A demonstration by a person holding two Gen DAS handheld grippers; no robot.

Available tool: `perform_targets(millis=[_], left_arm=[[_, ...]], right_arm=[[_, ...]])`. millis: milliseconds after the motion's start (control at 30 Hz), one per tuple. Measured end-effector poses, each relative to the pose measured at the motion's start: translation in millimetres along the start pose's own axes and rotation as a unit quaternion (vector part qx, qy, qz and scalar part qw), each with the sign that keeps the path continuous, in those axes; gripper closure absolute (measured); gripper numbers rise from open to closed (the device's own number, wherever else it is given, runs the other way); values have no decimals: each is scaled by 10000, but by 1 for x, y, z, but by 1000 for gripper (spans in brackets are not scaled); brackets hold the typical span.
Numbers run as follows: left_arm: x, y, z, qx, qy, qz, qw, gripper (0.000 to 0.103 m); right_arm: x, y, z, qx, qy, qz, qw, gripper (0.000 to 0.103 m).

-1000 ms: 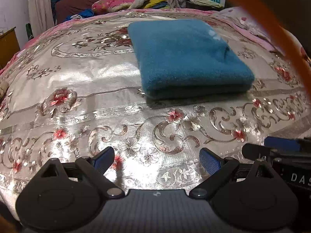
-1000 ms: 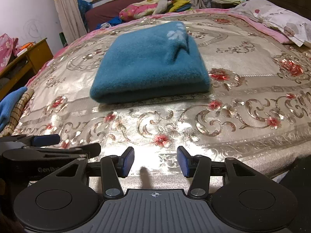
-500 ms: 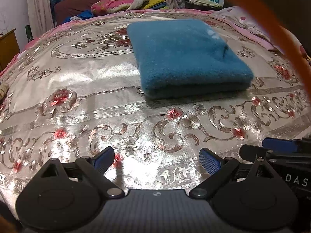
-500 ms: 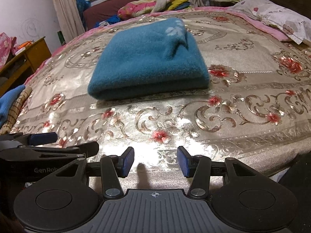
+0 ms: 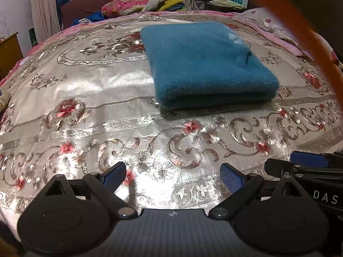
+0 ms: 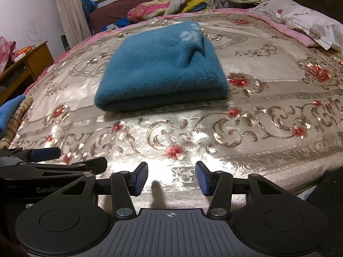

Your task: Fold small clothes

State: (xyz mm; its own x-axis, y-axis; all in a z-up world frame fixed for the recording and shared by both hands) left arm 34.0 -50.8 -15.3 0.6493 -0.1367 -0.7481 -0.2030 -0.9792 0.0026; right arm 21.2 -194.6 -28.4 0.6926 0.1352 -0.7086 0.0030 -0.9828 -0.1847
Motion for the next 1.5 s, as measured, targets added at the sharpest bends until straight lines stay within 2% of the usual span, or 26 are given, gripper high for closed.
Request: perform_targets(millis=[1500], left_arm=[[-3, 0, 1, 1, 61, -36, 10000, 5]], right_arm=[[-1, -1, 0, 14, 4, 24, 10000, 55]])
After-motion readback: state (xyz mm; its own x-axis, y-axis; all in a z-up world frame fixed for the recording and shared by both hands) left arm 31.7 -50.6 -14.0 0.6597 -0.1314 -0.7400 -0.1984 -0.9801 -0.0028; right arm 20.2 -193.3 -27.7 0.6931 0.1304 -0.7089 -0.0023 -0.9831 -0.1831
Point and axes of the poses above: each gripper's, at about its wrist camera, not at the fingertips, and x roughly the way its jaws point, y to its right, z to its underside, the point moved 3 cm from there along x, roughly the way its jaws point, and after that the axes turned 2 degrees about -z, right-handed, at the moved point
